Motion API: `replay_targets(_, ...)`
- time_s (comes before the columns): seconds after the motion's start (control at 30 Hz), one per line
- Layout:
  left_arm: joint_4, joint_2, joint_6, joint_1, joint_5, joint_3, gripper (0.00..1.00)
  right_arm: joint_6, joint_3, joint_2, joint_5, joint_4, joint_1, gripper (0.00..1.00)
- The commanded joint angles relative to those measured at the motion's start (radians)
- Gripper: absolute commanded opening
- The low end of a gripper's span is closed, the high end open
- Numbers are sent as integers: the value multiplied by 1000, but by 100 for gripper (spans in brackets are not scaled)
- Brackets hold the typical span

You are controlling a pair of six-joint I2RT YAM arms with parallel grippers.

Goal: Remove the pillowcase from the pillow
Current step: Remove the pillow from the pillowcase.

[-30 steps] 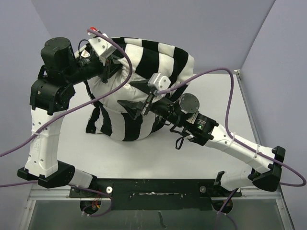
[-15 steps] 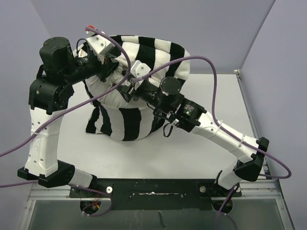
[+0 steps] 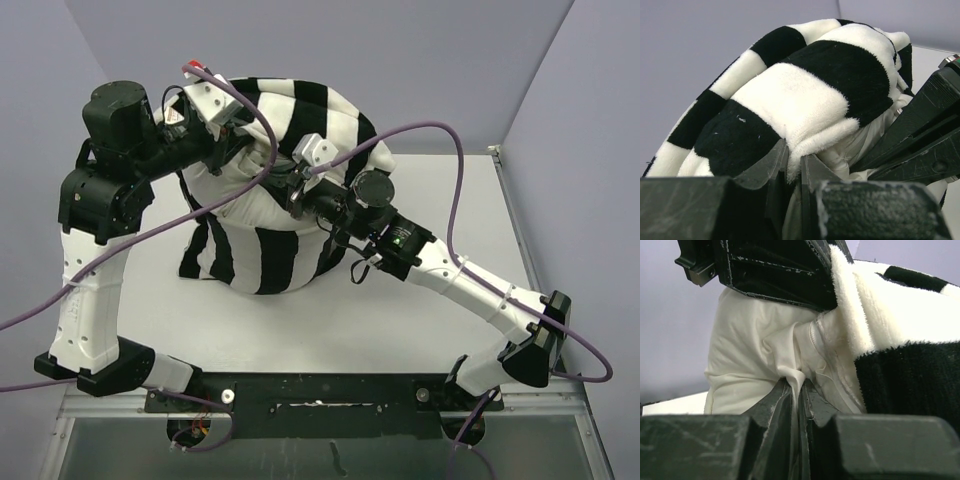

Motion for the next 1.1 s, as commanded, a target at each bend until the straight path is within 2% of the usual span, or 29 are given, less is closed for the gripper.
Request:
replay_targets(0.0,190,-92,-49,-11,32,-63,8,21,-56,75,18,-232,-19,0)
replay_targets(0.1,257,-110,-92,-11,29,-111,11,-13,-33,88,18,-255,9,0)
replay_targets(0.2,368,-141,-113,-11,10,-183,19,-50,-18,104,19,-276,49,0)
replay_targets(0.27,439,-147,-126,-11,-49,-205,25,-64,-17,111,3,-288,73,0)
replay_targets(0.33,509,-150,-134,-11,-126,-216,35,-67,-25,112,-16,-291,93,0)
replay_targets(0.47,718,-192,-90,-11,-258,-319,40,-70,-58,100,-29,-295,112,0)
replay_targets(0.53,752,-192,-67,-12,-293,-324,41,-71,-81,84,-37,-294,116,0)
replay_targets(0.63,734,-179,-16,-12,-318,-321,40,-83,-126,49,-44,-287,131,0)
replay_targets(0.83,652,-111,114,-16,-445,-296,21,-104,-213,-38,-3,-296,184,0)
replay_targets(1.0,540,-68,32,-2,-419,-181,15,-78,-317,-107,40,-295,210,0)
replay_targets(1.07,424,-19,-29,-3,-382,-64,12,-62,-363,-132,48,-284,210,0)
